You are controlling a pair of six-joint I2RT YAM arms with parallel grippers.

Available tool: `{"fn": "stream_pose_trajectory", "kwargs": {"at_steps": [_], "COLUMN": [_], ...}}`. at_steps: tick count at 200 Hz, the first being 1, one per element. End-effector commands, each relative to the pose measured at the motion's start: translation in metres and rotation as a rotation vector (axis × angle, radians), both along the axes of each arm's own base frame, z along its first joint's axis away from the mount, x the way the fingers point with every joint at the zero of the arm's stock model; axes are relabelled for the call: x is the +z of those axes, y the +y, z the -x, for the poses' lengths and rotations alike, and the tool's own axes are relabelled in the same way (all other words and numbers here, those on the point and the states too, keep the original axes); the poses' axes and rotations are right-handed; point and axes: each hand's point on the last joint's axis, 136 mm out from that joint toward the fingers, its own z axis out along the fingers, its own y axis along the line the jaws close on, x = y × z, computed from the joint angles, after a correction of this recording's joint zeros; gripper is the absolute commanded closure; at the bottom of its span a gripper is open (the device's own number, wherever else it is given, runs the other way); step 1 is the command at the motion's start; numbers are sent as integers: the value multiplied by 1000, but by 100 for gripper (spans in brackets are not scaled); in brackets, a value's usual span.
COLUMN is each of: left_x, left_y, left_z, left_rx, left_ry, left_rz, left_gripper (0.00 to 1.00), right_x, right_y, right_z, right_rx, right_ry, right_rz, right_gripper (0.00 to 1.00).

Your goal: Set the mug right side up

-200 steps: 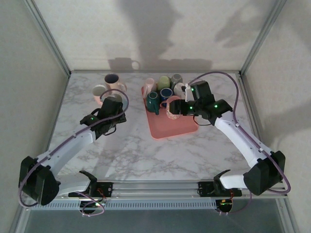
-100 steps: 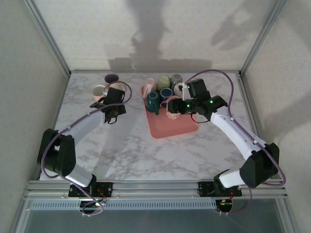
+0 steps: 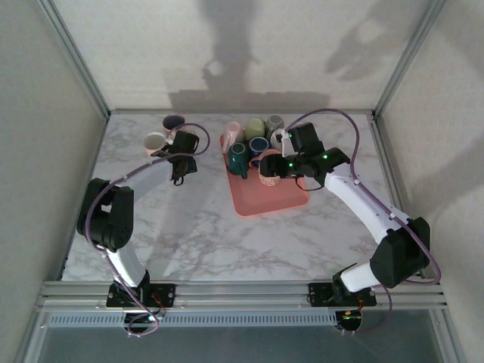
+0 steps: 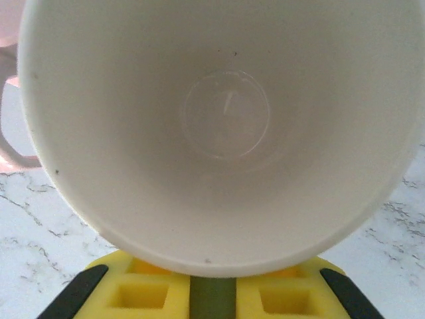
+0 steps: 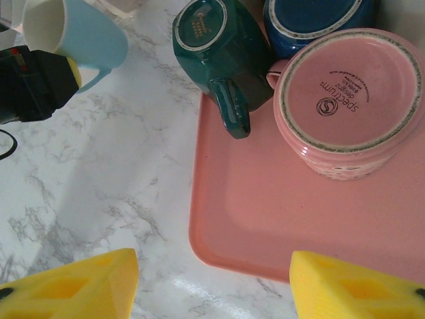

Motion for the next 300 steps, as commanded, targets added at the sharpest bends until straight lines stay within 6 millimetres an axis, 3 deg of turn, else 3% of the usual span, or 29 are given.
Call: {"fn": "stream_pose_trajectory", "kwargs": {"at_steps": [1,44,98,137,209,251,300], "left_x": [27,16,9,36,85,92,91], "left_y": [6,7,9,13,4,-7,1], "left_z": [-25,-28,-24,-10,57,89,104], "left_rx": [25,22,24,19,-87,-244,-259], "left_ry": [-108,-80,-63,-103,-188,-216,-213], "left_rz": [-25,-30,-19,-1,211,441,628], "left_gripper": [98,93,68,56,49,47,47], "right_x": [4,2,3,3,10,-3,-33], "right_y": [-1,0,-2,-16,-25,11,57], "right_z": [-6,-6,-6,-7,-10,-10,-28], "right_rx": [-9,-9,-16,-50,-64,48,100], "right_ry": [-8,3,-2,-24,-84,-41,4], "right_rz": [9,7,12,82,181,189,276], "right_gripper": [37,37,36,38,43,46,48]}}
